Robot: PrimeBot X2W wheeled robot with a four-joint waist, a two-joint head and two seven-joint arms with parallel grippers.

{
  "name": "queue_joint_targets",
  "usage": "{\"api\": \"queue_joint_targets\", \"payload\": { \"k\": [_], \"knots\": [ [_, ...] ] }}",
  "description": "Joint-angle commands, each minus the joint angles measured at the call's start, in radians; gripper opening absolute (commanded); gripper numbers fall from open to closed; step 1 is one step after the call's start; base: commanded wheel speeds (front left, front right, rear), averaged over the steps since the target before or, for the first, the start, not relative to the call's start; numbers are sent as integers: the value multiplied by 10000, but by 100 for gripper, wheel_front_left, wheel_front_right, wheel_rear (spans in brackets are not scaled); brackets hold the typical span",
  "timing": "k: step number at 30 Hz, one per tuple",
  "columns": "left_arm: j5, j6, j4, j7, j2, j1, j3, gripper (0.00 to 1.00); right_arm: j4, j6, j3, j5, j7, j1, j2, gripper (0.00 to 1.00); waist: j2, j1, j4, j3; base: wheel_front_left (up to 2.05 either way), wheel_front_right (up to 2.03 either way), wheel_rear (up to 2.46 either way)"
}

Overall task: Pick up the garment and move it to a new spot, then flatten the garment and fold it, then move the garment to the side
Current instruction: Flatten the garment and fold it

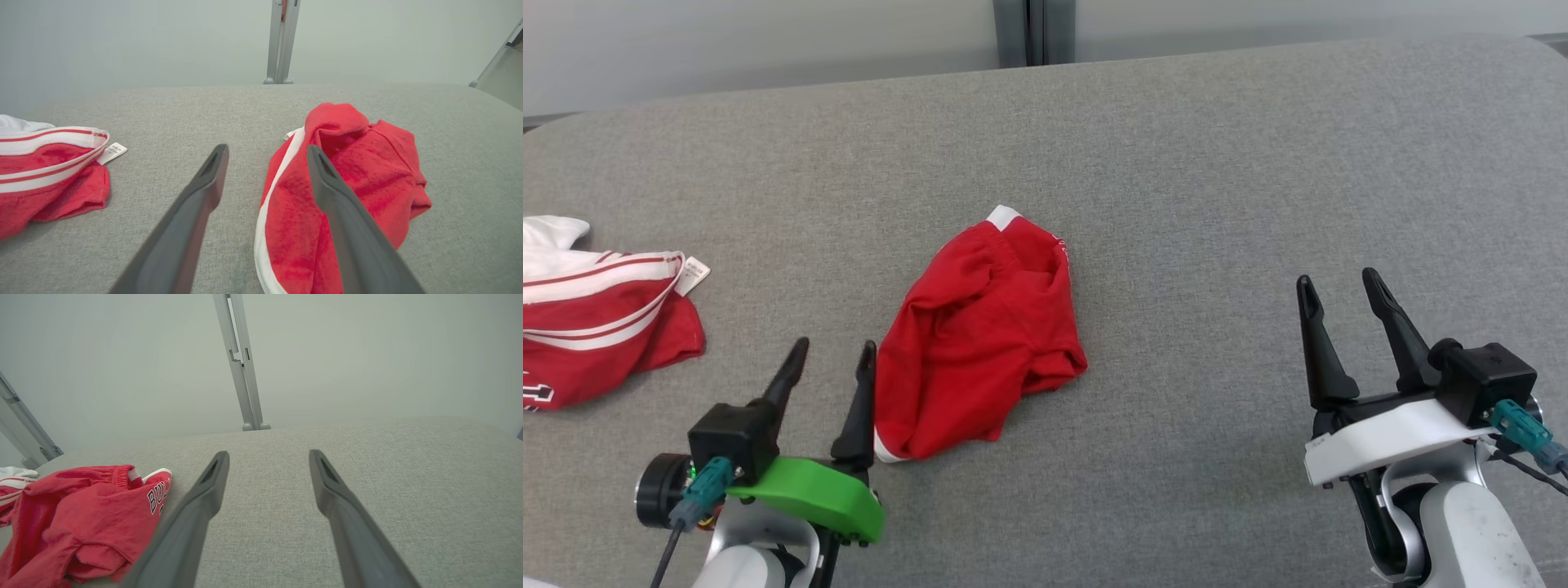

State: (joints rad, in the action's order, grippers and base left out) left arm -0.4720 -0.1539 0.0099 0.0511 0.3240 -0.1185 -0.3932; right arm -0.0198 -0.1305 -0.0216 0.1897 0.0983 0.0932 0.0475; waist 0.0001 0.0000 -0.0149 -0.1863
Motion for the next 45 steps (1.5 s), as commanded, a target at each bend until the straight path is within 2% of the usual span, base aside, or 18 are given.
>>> {"api": "queue_joint_targets", "payload": {
  "k": [1, 4, 7, 25, 34, 40, 45],
  "knots": [
    [159, -124, -20, 391, -52, -180, 147, 100, -75, -5, -12, -65, -38, -55, 17, 100, -1, 0, 37, 100, 0, 0, 0],
    [334, -396, -41, 1268, -160, -228, 450, 100, -170, -5, -12, -99, -86, -106, 17, 100, -1, 0, 64, 227, 0, 0, 0],
    [442, -535, 42, 1685, -175, -199, 631, 100, -277, -5, -50, -148, -183, -172, 17, 100, -1, 0, 67, 344, 0, 0, 0],
    [498, -386, 432, 1892, -186, -370, 504, 100, -443, -5, -201, -340, -518, -126, 26, 100, -1, 0, 203, 355, 0, 0, 0],
    [695, -170, 351, 1961, -496, -1109, 161, 100, 87, -5, -2111, -91, -1051, 1064, 766, 100, -1, 0, 1192, -474, 0, 0, 0],
    [829, 56, 564, 2064, -930, -1753, -52, 100, 901, -5, -3489, 262, -1301, 2233, 1286, 100, -1, 0, 2061, -1119, 0, 0, 0],
    [911, 216, 776, 2141, -1195, -2036, -60, 100, 1766, -5, -4213, 574, -1575, 3061, 1603, 100, -1, 0, 2420, -1415, 0, 0, 0]
  ]
}}
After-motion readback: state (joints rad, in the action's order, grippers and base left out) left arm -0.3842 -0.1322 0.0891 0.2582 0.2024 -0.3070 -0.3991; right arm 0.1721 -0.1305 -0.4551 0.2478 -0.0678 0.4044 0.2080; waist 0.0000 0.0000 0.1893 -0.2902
